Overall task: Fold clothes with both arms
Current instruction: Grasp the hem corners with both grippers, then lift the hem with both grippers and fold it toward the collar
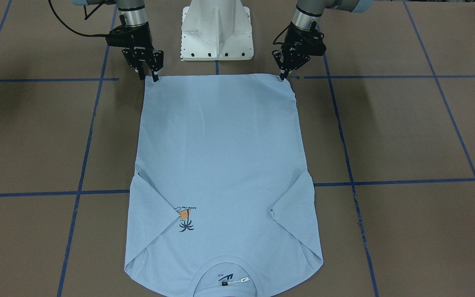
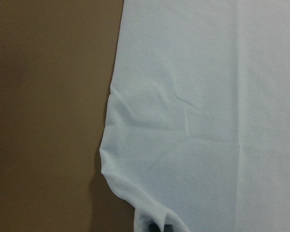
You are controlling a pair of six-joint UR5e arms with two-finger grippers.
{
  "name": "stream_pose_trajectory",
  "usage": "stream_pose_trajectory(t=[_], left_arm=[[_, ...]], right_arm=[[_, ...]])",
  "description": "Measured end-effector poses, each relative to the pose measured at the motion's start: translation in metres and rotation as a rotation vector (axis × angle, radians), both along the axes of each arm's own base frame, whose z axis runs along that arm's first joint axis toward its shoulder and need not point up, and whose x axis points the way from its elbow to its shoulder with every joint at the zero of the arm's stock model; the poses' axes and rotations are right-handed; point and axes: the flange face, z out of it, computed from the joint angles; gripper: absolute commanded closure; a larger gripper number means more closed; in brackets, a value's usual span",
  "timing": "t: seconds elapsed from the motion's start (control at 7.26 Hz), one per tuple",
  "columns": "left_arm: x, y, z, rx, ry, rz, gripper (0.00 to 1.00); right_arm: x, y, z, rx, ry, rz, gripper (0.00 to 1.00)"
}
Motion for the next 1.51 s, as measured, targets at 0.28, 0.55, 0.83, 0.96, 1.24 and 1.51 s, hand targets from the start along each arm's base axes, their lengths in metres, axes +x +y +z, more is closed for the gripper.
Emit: stream_pose_trajectory(t=[0.28, 0.55, 0.83, 0.96, 1.24, 1.51], left_arm=[[0.0, 0.0, 0.0, 0.0, -0.001, 0.0, 1.0], [0.001, 0.001, 0.001, 0.0, -0.002, 0.003, 1.0], [0.002, 0.001, 0.002, -0.001, -0.003, 0.006, 1.0], [0.0, 0.001, -0.001, -0.001, 0.001, 0.008, 1.0], [-0.018, 0.005, -0.028, 0.007, 0.026, 0.046, 1.0], [-0.064, 0.018, -0.08, 0.014, 0.045, 0.149, 1.0]], right_arm=[[0.0, 0.0, 0.0, 0.0, 0.001, -0.001, 1.0], [0.0, 0.0, 0.003, 0.001, 0.028, -0.007, 1.0], [0.009, 0.002, -0.005, -0.014, 0.078, -0.029, 1.0], [0.019, 0.003, -0.018, -0.031, 0.095, -0.048, 1.0], [0.051, 0.002, -0.058, -0.041, 0.105, -0.083, 1.0], [0.085, -0.012, -0.11, -0.05, 0.106, -0.13, 1.0]])
